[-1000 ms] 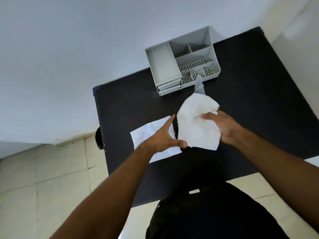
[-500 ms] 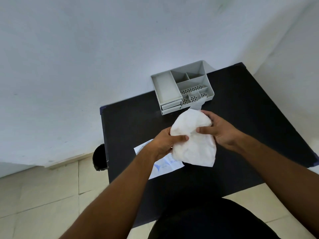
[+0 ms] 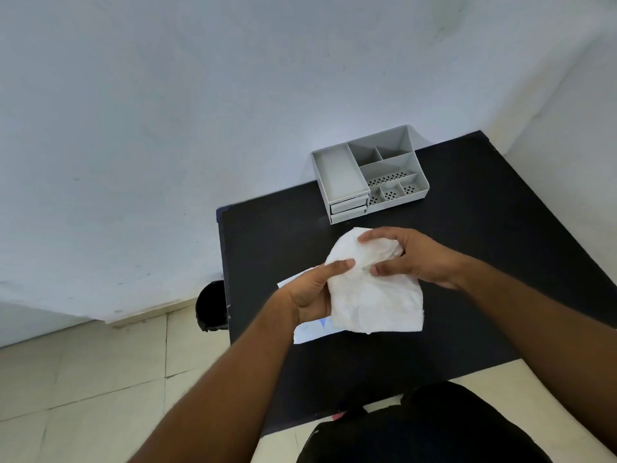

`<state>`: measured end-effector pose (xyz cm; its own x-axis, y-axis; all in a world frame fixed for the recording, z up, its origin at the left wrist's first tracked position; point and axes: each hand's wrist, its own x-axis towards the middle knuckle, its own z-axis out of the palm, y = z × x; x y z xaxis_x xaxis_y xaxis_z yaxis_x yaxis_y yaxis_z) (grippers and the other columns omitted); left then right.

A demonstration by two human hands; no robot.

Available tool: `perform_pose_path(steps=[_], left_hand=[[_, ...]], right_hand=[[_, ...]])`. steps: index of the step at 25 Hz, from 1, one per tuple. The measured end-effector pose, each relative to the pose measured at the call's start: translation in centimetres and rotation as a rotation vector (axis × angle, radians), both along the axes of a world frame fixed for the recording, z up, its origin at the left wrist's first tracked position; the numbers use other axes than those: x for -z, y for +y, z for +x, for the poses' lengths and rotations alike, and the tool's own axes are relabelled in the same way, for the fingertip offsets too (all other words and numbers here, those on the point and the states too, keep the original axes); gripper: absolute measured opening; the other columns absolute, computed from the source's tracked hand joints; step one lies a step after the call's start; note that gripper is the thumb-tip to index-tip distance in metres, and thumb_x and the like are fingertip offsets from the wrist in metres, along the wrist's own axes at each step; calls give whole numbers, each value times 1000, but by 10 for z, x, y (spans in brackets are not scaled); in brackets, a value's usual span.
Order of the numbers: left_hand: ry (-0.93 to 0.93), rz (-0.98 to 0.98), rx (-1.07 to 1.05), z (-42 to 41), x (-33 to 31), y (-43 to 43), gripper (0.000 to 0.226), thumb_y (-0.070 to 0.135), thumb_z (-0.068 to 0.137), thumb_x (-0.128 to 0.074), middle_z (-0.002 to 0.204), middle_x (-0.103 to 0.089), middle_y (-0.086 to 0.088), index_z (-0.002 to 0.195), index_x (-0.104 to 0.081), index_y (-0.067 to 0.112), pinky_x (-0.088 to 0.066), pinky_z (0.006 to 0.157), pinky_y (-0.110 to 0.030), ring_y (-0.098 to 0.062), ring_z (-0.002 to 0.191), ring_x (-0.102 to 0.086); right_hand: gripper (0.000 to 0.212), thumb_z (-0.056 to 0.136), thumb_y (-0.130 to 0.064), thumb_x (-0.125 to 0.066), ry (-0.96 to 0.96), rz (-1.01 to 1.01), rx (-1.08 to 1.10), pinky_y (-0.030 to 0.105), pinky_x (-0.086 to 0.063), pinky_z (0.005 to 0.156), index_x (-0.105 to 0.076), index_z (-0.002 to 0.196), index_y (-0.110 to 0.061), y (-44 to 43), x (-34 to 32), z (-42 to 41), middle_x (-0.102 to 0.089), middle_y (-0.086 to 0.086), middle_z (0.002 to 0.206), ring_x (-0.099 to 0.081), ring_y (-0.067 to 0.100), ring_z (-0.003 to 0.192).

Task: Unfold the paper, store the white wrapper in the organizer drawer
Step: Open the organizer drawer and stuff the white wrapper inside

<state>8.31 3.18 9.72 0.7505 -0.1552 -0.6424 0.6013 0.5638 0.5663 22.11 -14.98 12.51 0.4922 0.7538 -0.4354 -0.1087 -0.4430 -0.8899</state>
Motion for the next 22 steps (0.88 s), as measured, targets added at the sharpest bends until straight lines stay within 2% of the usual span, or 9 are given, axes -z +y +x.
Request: perform_pose_path(steps=[2, 4, 6, 9, 11, 14, 18, 20, 22], left_hand=[[9, -44, -76, -3, -3, -3, 75, 64, 88, -59, 142, -59, -16, 143, -55, 14, -40, 111, -55, -35, 134, -53], [24, -67, -123, 2, -8, -8, 84, 76, 86, -47, 141, -60, -16, 142, -58, 15, -39, 113, -52, -35, 133, -54], [70, -13, -175, 13, -14, -21, 78, 73, 87, -52, 134, -66, -15, 137, -63, 14, -42, 112, -48, -33, 128, -59], [149, 112, -262, 36, -21, -47, 57, 47, 84, -77, 122, -73, -13, 126, -70, 10, -53, 102, -42, -27, 114, -69], [155, 183, -320, 49, -17, -64, 51, 33, 80, -85, 117, -74, -13, 122, -72, 6, -54, 101, -42, -27, 110, -71], [150, 232, -468, 61, -10, -85, 55, 27, 76, -88, 112, -75, -16, 121, -69, 1, -57, 94, -45, -31, 105, -73], [109, 243, -633, 66, -9, -108, 43, 20, 83, -83, 106, -77, -15, 119, -68, 2, -61, 79, -43, -29, 93, -76], [77, 258, -632, 69, -11, -113, 43, 18, 84, -82, 109, -76, -17, 120, -67, 1, -60, 87, -47, -32, 98, -75], [75, 280, -604, 70, -12, -113, 44, 17, 83, -83, 111, -75, -19, 120, -67, 0, -56, 95, -51, -35, 103, -73]], right_hand=[[36, 78, -24, -85, -162, -30, -86, 21, -48, 94, -74, 109, -41, 2, -4, 3, -61, -25, 122, -60, -2, 111], [26, 83, -30, -80, -339, -20, -188, 16, -42, 95, -75, 107, -38, 4, -5, 9, -66, -28, 115, -57, -14, 108], [17, 86, -35, -76, -433, -6, -242, 18, -42, 94, -76, 103, -36, -1, -8, 20, -69, -25, 108, -58, -12, 103], [10, 87, -36, -74, -463, 1, -243, 21, -45, 84, -79, 95, -34, -15, -9, 40, -70, -18, 96, -62, -2, 93], [9, 87, -35, -74, -433, 36, -238, 25, -50, 86, -80, 93, -33, -27, -6, 50, -72, -13, 94, -66, 2, 92], [7, 89, -31, -73, -260, 128, -139, 31, -55, 86, -77, 94, -33, -43, -2, 65, -75, -9, 96, -70, 7, 92], [47, 83, -37, -78, 1, 105, 55, 40, -60, 84, -55, 123, -42, -55, 6, 80, -74, -1, 107, -75, 16, 94], [50, 82, -38, -79, 42, 53, 54, 40, -60, 86, -57, 127, -33, -54, 7, 81, -74, -1, 110, -75, 15, 95], [36, 83, -36, -79, 11, 27, 4, 39, -61, 86, -67, 115, -26, -50, 7, 80, -76, -3, 106, -75, 15, 94]])
